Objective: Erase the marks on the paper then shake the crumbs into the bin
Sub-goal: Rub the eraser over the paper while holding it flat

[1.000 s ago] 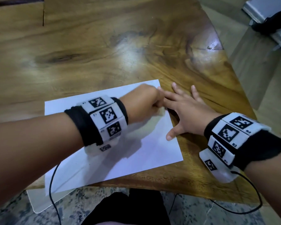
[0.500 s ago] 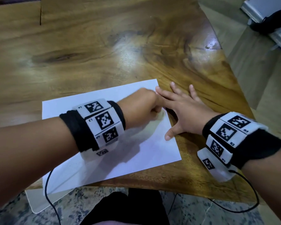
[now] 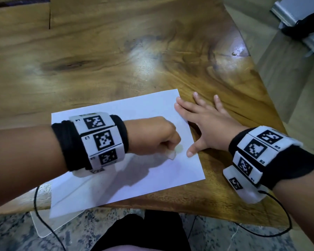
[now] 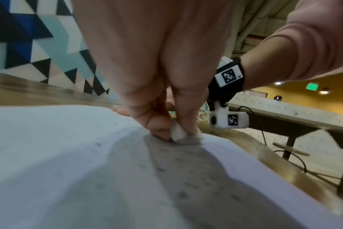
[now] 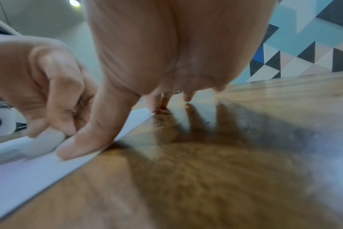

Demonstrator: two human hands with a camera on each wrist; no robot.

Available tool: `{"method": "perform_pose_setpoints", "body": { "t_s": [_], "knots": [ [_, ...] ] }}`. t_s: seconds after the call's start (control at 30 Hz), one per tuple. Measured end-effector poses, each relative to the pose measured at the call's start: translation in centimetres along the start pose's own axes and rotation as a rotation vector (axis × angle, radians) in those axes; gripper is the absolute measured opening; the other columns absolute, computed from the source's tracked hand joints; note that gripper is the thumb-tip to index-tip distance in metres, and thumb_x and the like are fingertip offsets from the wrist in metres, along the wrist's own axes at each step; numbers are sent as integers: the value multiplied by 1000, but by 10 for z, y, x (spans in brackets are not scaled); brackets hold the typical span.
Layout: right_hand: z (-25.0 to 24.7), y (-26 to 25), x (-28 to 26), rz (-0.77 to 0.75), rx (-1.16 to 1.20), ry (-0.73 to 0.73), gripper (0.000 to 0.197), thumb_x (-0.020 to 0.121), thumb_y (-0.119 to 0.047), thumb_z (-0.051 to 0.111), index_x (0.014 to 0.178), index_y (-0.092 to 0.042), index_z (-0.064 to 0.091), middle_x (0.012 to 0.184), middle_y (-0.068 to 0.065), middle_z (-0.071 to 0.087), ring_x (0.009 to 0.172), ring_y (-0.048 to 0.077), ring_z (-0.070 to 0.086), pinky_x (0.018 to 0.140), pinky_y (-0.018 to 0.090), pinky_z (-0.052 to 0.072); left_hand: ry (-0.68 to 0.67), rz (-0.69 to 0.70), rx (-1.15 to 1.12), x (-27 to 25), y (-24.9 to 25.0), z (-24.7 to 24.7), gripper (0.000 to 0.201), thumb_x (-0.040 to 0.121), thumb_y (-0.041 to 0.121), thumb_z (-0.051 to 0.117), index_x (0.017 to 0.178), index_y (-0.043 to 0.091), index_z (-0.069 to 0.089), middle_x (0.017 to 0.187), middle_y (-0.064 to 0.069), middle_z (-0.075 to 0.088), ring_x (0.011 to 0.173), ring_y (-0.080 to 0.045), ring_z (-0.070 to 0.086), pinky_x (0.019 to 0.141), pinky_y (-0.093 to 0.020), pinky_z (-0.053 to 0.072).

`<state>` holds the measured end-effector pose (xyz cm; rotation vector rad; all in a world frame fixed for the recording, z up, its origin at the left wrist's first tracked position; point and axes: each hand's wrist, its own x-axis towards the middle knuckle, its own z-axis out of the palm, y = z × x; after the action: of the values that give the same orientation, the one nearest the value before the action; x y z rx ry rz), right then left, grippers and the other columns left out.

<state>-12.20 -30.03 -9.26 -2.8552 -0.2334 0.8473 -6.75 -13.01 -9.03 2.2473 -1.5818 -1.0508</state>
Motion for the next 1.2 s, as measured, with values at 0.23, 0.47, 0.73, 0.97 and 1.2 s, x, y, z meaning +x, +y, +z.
{"method": "perform_pose_setpoints", "body": {
  "t_s": [0.23, 0.47, 0.73, 0.97, 1.2],
  "knots": [
    [0, 0, 0, -7, 17, 1, 125, 53, -61, 74, 145, -36, -7, 149, -27, -20, 138, 11, -28, 107, 50, -23, 296, -88, 49, 16, -14, -19, 6, 80, 16, 60, 80, 10, 61, 84, -10, 64, 78, -26, 57, 61, -24, 31],
    [-1, -1, 0, 2, 22, -18, 126, 55, -61, 73, 145, -35, -11, 138, -31, -27, 137, 9, -29, 109, 50, -22, 17, -28, -18, -16, -18, -7, 12, 75, 7, 60, 81, 13, 68, 82, 0, 64, 76, -15, 57, 69, -23, 44],
    [-1, 0, 0, -4, 36, -29, 125, 55, -61, 73, 144, -36, -11, 134, -32, -29, 136, 7, -29, 108, 49, -22, 105, -12, 1, -24, -27, -4, 4, 77, 9, 61, 77, 9, 65, 79, -5, 60, 71, -19, 52, 65, -26, 42],
    [0, 0, 0, -7, 40, -23, 125, 55, -61, 73, 145, -36, -11, 136, -33, -28, 133, 3, -31, 108, 47, -23, 276, -75, 14, -11, -23, -8, 8, 79, 16, 63, 81, 9, 64, 85, -7, 62, 77, -22, 55, 72, -33, 45],
    [-1, -1, -1, -5, 19, -29, 124, 56, -61, 72, 145, -36, -11, 135, -32, -28, 132, 3, -32, 109, 49, -22, 149, 32, 7, -46, -28, 16, 11, 76, 5, 57, 71, 14, 62, 76, -2, 57, 67, -18, 51, 60, -29, 43]
  ]
}}
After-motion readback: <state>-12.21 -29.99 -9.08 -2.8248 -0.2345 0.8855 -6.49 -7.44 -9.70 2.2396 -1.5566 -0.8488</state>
